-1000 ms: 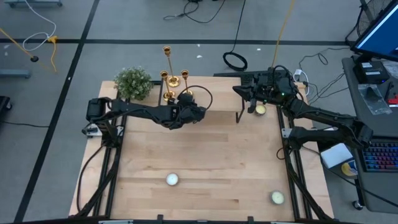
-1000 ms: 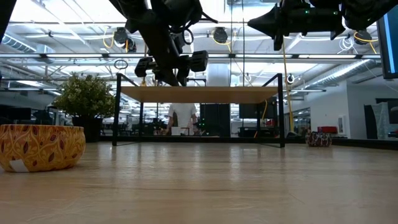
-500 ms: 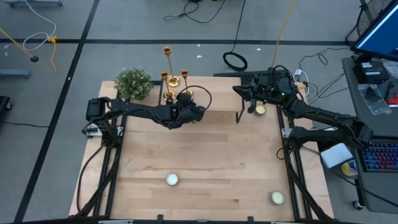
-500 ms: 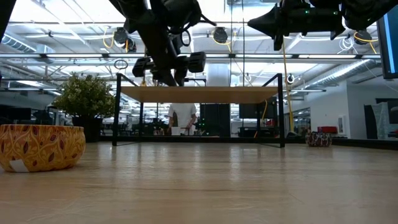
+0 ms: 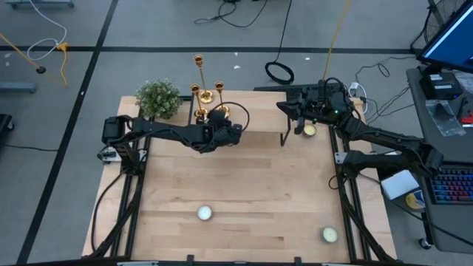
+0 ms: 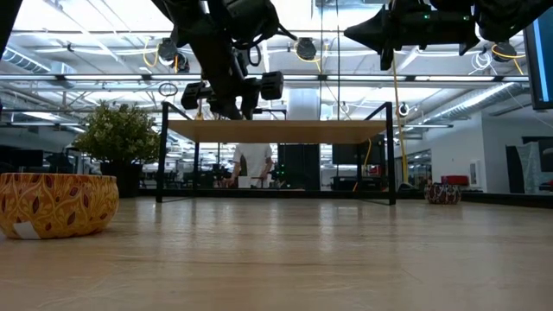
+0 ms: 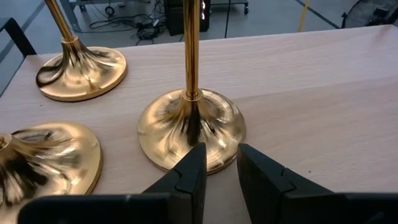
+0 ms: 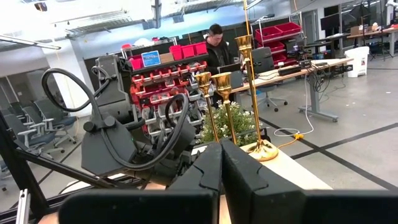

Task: Pick & Place candle stick holders
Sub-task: Put the gold candle holder on the shelf

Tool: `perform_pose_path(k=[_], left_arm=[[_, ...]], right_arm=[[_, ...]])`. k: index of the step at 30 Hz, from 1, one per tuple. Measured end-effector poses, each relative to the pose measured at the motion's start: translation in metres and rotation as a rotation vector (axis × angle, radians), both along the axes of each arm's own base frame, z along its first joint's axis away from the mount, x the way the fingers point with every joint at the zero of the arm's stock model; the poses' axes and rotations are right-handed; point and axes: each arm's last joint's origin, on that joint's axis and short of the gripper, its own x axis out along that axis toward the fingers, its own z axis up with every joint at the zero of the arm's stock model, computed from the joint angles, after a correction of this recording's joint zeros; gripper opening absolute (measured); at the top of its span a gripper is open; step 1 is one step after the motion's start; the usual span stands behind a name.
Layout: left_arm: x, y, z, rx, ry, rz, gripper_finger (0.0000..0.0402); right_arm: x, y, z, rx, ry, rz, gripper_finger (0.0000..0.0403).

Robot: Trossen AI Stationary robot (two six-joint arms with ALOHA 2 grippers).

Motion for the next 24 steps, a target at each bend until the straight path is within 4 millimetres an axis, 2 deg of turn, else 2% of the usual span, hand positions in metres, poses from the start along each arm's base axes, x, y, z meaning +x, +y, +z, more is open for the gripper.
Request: perform_pose_path(k=[5, 10, 17, 24], left_arm=[[0.002, -0.004, 0.001, 0.001, -0.024, -0.012, 0.0092], [0.006, -0.018, 0.003, -0.010, -0.044, -0.058, 0.0092], [0.018, -0.034, 0.023, -0.006, -0.070, -0.142, 0.0092], [0.024, -0.037, 0.039, 0.023, -0.067, -0.176, 0.0092]], right_arm=[[0.000, 0.000, 0.000, 0.000, 0.000, 0.000, 0.0001], [0.000, 0.000, 0.000, 0.000, 0.000, 0.000, 0.0001], [0.000, 0.000, 0.000, 0.000, 0.000, 0.000, 0.0001], [0.000, 0.000, 0.000, 0.000, 0.000, 0.000, 0.0002]])
